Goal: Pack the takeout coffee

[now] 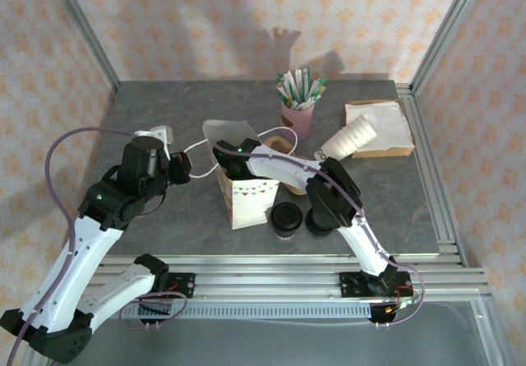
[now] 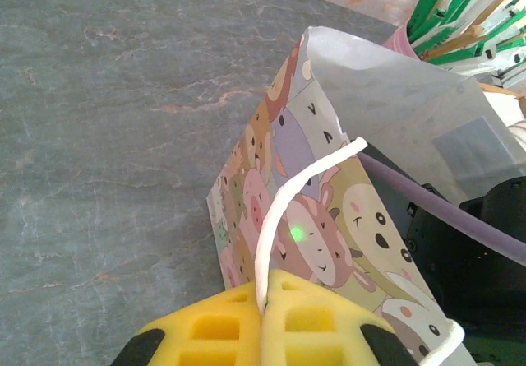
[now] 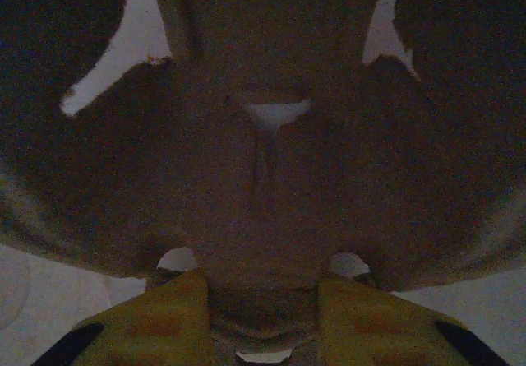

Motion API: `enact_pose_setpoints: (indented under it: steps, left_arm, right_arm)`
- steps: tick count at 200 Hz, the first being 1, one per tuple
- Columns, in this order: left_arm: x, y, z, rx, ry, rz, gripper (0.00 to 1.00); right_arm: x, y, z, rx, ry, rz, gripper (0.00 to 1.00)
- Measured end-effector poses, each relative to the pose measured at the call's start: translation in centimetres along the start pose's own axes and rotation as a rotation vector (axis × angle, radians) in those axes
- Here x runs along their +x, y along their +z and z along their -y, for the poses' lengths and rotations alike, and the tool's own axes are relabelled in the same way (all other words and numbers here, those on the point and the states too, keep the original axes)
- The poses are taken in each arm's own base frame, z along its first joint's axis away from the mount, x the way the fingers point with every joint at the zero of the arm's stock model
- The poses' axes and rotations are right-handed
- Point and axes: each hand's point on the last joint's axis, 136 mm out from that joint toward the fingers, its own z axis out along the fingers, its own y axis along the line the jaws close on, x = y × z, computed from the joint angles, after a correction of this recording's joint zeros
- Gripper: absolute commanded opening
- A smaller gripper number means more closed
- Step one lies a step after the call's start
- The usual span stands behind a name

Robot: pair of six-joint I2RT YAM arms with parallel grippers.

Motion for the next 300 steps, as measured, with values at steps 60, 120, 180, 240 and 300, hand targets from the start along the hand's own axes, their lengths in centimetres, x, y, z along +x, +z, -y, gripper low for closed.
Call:
enact_pose_setpoints:
  steps: [60,120,180,240,300]
  left_arm:
    - [1.1,1.0,-0.6,-0.023,0.004,-0.036,0.0]
    - [1.1,1.0,-0.6,-0.023,0.004,-0.036,0.0]
    - [1.1,1.1,-0.6,-0.025,0.004,-0.038,0.0]
    - [1.2,1.1,-0.7,-0.028,0.004,-0.041,0.0]
    - [1.1,1.2,-0.9,-0.039,0.006,-0.034,0.0]
  right_arm:
    - [-0.2,0.6,0.0,0.057,-0.017,0.011,0.33]
    - [-0.4,0.3,-0.1,0.07,-0.021,0.024,0.42]
    - [-1.4,-1.1,-0.3,0.076,-0.024,0.067,0.63]
    - [-2.4,-3.6,-0.9,0.059,-0.021,0.118,0.67]
    - [-3.1,-10.3,-2.0,-0.043,-0.02,0.23,0.7]
